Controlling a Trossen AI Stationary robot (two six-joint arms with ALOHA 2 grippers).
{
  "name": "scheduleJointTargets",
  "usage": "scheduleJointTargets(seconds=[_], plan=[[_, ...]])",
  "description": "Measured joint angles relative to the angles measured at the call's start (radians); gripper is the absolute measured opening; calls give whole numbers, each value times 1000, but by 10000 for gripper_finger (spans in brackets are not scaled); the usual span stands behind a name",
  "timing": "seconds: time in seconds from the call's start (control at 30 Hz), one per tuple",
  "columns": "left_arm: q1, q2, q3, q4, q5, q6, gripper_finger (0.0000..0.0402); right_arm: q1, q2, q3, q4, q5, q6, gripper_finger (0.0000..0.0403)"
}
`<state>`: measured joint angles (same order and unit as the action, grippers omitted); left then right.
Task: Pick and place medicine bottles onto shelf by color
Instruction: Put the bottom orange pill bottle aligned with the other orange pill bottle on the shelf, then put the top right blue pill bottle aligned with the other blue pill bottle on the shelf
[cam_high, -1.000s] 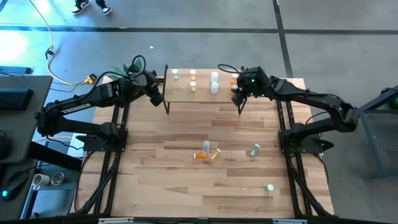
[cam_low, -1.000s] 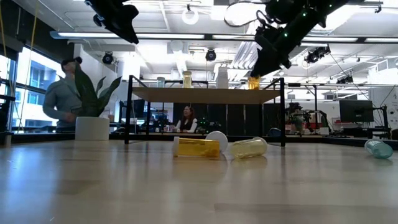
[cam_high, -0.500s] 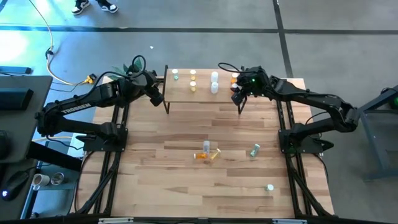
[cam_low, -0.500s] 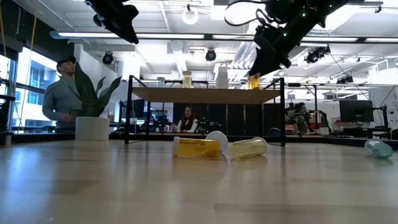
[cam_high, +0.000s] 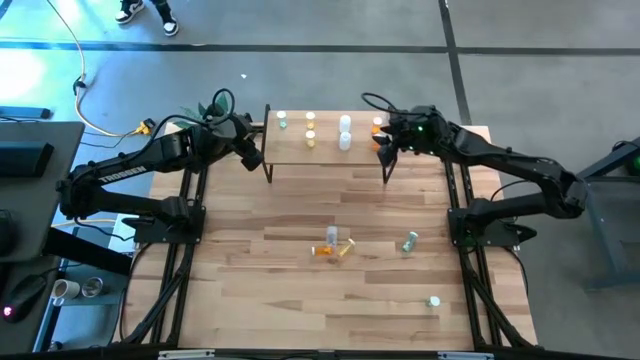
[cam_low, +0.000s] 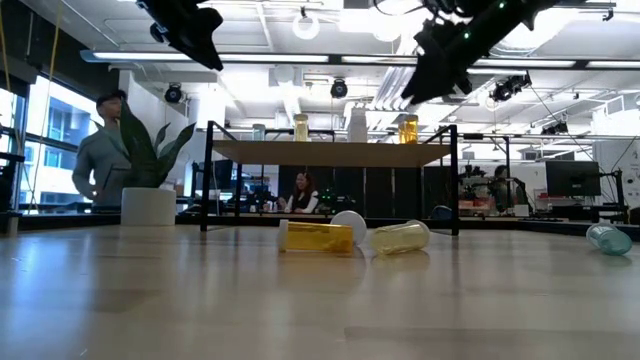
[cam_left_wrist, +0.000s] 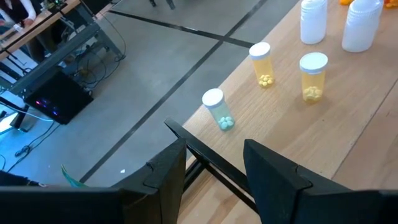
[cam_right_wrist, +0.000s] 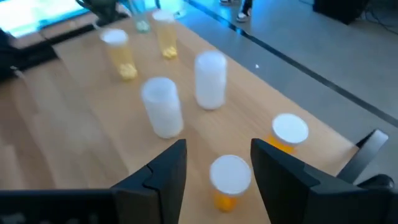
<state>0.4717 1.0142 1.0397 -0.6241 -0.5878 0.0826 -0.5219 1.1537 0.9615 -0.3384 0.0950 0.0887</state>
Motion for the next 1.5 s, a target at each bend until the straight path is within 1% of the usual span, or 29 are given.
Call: scheduleJointTargets(seconds=[0.2,0.33,0.4,0.57,0.73,0.97,1.07,1.17,1.27,1.37,1.5], plan=[[0,0,0,0,-4,56,152,56,-56,0,11,3,46,170],[0,0,0,1,-20,70,152,120,-89,0,-4,7,119,170],[0,0,0,1,-20,70,152,163,-101,0,-17,5,188,170],[0,0,0,1,-11,71,152,280,-107,0,-35,2,438,170],[0,0,0,1,58,71,152,370,-107,0,-102,1,711,170],[0,0,0,1,191,112,152,508,-80,1,-336,14,1157,170],[0,0,0,1,231,113,152,574,-41,1,-432,17,1317,170],[0,0,0,1,248,113,152,644,1,1,-483,9,1444,170],[0,0,0,1,248,113,152,704,44,1,-522,6,1522,170],[0,0,0,1,248,132,152,746,76,1,-544,-8,1543,170],[0,0,0,1,244,160,152,797,104,1,-555,-60,1544,170]])
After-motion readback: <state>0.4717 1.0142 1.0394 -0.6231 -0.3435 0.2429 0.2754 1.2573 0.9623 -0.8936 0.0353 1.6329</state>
